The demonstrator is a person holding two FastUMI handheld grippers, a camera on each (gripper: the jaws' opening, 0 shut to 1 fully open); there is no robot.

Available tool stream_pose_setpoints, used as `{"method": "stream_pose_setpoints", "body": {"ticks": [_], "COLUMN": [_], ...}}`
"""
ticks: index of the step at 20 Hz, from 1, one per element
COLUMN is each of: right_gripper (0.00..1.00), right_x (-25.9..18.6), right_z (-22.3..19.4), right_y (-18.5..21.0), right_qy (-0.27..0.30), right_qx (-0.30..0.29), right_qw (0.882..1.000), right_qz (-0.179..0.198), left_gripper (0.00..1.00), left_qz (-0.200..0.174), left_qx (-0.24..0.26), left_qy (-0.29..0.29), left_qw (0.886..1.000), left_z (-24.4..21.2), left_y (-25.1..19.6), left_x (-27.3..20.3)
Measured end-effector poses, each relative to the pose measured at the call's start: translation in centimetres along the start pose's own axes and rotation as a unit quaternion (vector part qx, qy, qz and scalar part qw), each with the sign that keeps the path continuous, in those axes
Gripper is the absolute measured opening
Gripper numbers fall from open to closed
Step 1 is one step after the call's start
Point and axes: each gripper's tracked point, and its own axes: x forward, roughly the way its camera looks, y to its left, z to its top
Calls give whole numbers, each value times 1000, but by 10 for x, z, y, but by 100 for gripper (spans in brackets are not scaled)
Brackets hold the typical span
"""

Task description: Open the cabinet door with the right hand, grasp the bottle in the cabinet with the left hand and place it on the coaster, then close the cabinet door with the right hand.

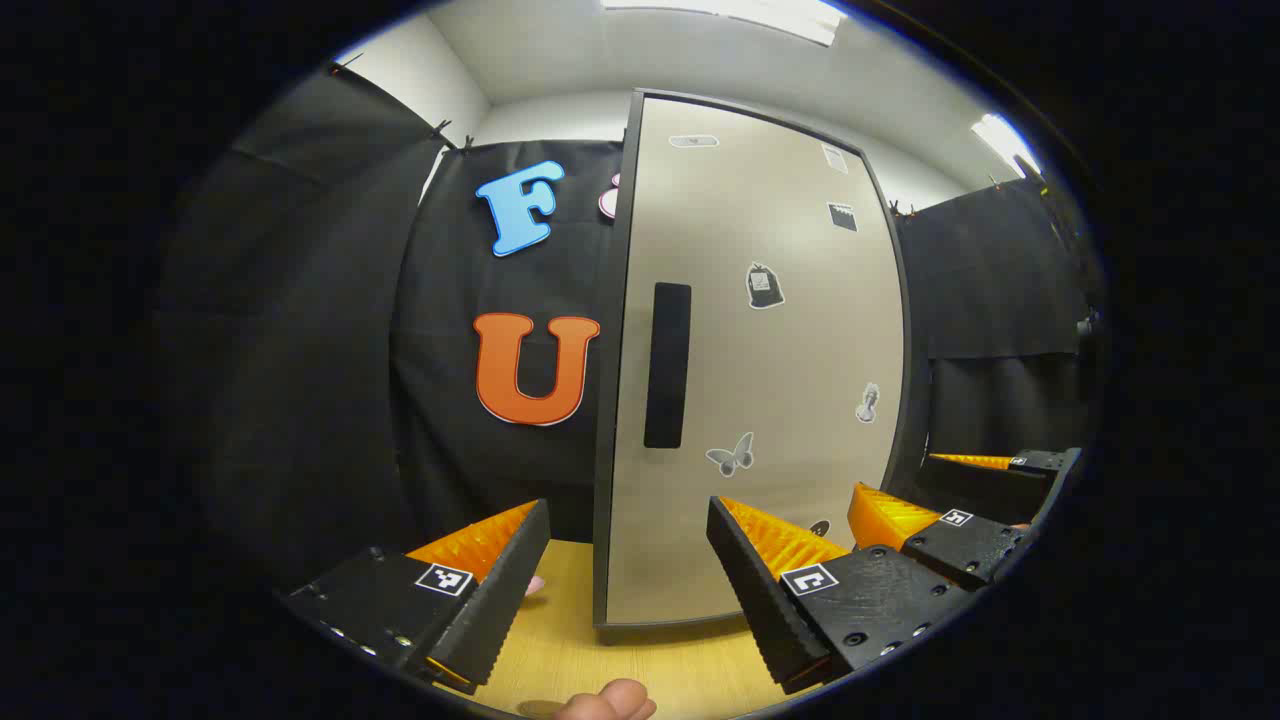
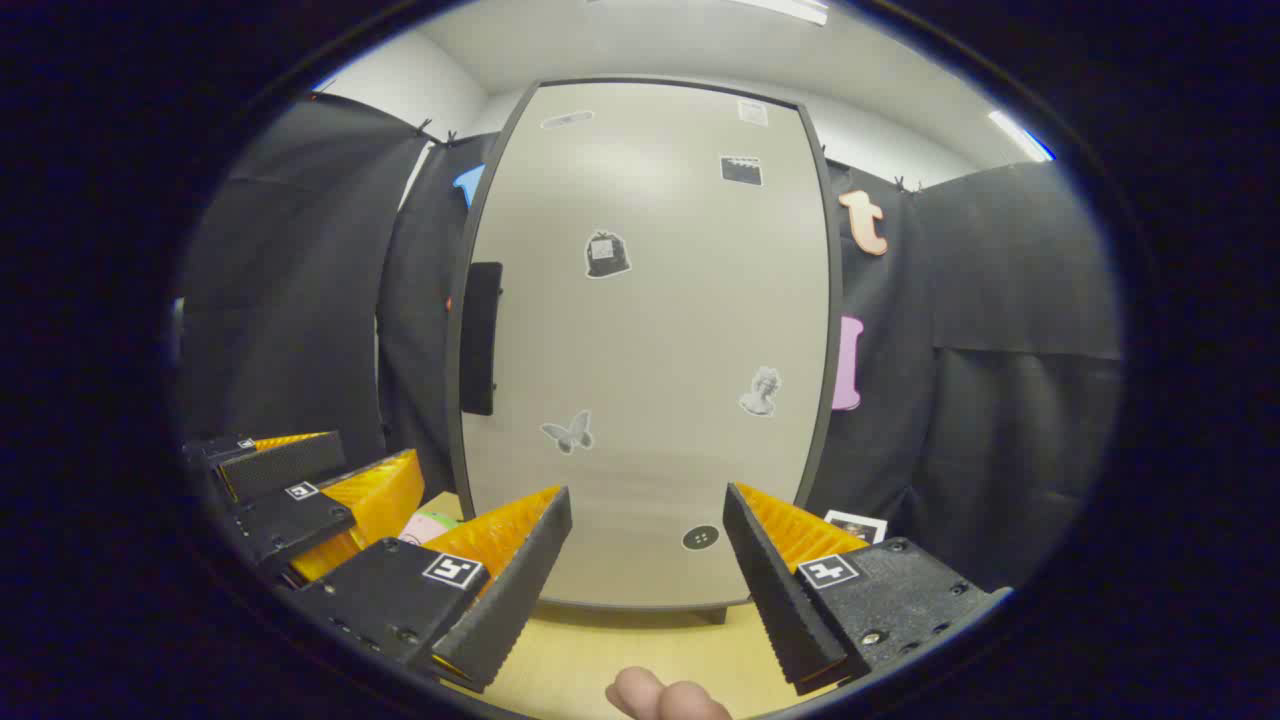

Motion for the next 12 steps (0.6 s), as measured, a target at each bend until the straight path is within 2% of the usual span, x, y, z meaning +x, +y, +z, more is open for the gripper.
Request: {"method": "stream_pose_setpoints", "body": {"ticks": [5,6,7,10,12], "right_gripper": [97,97,97,95,97], "right_x": [-8,-10,-11,-15,-16], "right_z": [-18,-21,-22,-23,-18], "right_y": [-7,-10,-13,-16,-15], "right_qy": [20,23,26,25,12], "right_qx": [-16,-12,-9,0,10], "right_qw": [1000,1000,1000,1000,1000], "right_qz": [5,3,2,7,17], "left_gripper": [94,84,95,95,95], "left_qz": [-10,-11,-11,-7,10], "left_qx": [8,2,-2,-2,-1], "left_qy": [15,17,18,14,1], "left_qw": [1000,1000,1000,1000,1000], "left_z": [-15,-17,-19,-19,-12], "left_y": [-16,-19,-22,-26,-22], "left_x": [-8,-10,-12,-18,-22]}}
